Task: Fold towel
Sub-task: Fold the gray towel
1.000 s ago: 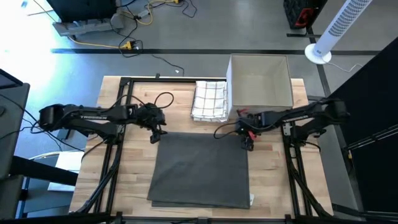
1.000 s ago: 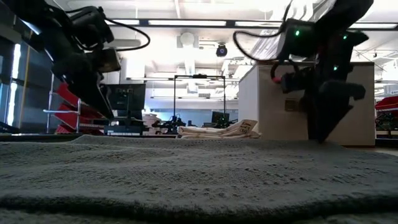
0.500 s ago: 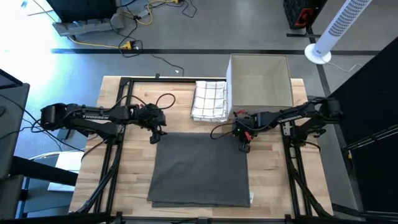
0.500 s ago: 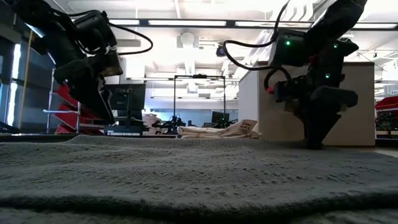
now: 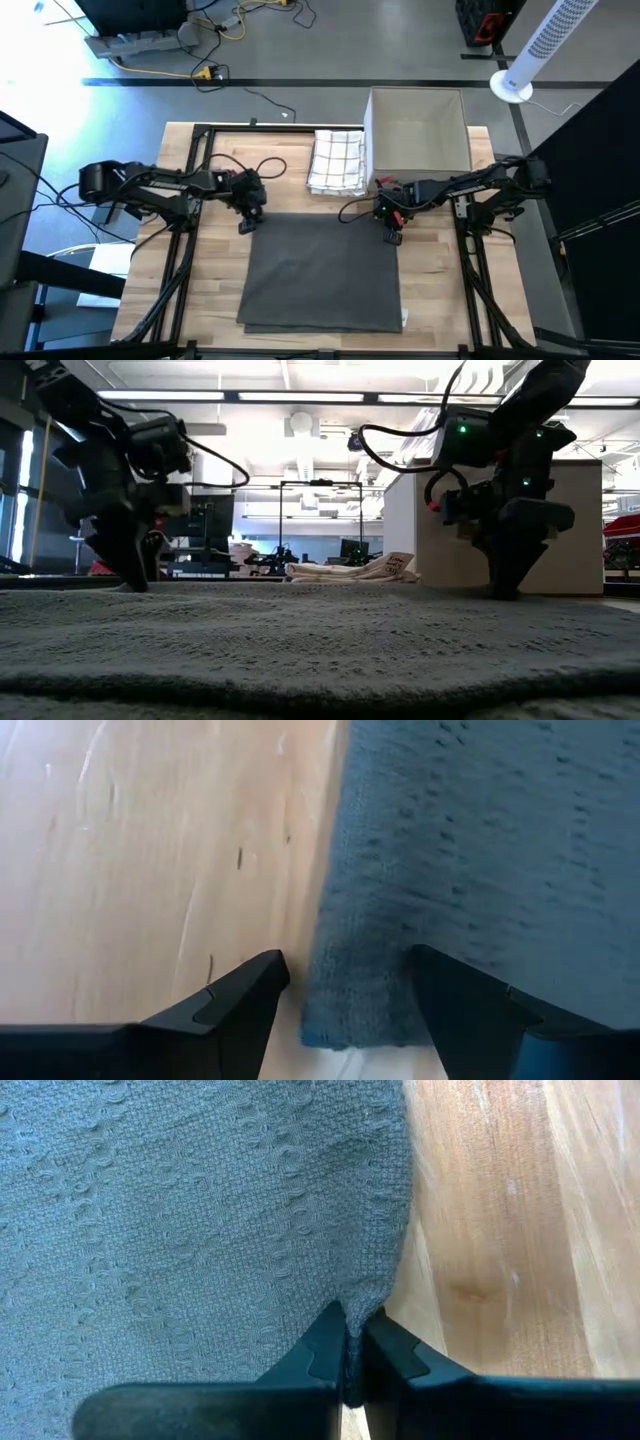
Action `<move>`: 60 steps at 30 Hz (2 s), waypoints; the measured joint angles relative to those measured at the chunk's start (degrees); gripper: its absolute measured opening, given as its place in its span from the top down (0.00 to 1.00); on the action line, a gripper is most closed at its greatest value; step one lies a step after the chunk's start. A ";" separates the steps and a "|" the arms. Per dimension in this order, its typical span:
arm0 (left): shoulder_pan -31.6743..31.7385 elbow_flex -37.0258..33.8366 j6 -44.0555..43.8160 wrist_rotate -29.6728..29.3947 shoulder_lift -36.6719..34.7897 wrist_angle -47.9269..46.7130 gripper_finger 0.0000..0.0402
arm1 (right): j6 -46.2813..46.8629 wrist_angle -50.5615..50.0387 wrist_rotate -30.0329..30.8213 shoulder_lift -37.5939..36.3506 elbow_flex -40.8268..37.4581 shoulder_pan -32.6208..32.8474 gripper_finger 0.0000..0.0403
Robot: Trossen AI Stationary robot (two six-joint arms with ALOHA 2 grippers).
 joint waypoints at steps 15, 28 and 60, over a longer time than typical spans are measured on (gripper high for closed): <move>1.12 6.19 -4.41 -5.19 1.37 -10.62 0.96 | 3.88 -2.13 5.19 -7.04 -0.44 -0.26 1.00; 2.14 29.80 4.26 -12.89 1.30 -31.72 0.99 | 6.60 -13.92 8.29 -26.62 6.53 -0.03 1.00; -30.10 28.81 -13.41 10.83 10.97 -30.40 0.99 | 18.38 -4.97 -21.34 -8.70 9.73 31.68 1.00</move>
